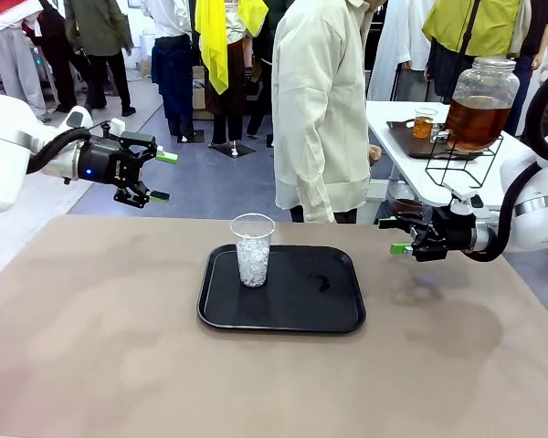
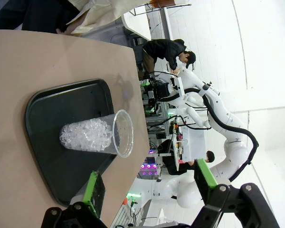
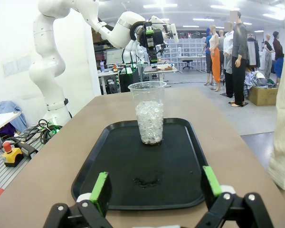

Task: Pour the drink into the iced cup.
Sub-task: Pick up the iced cup indicated by the human and present it to them.

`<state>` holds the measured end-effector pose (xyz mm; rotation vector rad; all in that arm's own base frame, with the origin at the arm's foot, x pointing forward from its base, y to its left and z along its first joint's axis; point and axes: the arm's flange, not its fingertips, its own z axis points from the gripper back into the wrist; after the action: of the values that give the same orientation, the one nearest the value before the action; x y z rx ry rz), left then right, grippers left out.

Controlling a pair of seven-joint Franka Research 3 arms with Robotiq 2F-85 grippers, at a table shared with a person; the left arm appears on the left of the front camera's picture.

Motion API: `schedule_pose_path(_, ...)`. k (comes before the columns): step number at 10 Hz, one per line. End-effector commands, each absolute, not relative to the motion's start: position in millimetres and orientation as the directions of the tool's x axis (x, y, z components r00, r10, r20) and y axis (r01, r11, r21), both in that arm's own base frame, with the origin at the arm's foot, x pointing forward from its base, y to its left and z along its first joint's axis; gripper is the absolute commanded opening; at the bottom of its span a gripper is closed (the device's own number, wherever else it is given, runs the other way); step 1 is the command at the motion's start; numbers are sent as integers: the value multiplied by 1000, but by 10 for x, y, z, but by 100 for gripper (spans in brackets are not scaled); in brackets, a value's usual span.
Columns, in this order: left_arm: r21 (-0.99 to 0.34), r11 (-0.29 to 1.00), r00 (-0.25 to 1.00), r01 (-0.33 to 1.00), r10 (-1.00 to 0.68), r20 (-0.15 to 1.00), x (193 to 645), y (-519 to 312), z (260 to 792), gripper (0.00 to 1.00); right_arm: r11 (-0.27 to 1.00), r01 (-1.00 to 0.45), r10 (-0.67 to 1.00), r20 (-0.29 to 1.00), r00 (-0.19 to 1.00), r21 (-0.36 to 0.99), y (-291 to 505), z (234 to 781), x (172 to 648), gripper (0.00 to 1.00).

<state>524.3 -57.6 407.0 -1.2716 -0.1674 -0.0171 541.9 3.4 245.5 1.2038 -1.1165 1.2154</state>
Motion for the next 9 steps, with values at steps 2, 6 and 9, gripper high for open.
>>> schedule_pose_path(2, -949, 295, 987, 110, 79, 139, 5244, -576, 4083, 100, -22, -998, 65, 996, 55, 56, 54, 2481, 5424, 100)
schedule_pose_path(6, -949, 295, 987, 110, 79, 139, 5244, -576, 4083, 100, -22, -998, 65, 996, 55, 56, 54, 2481, 5424, 100)
schedule_pose_path(9, -949, 295, 987, 110, 79, 139, 5244, -576, 4083, 100, -22, -998, 65, 996, 55, 56, 54, 2481, 5424, 100)
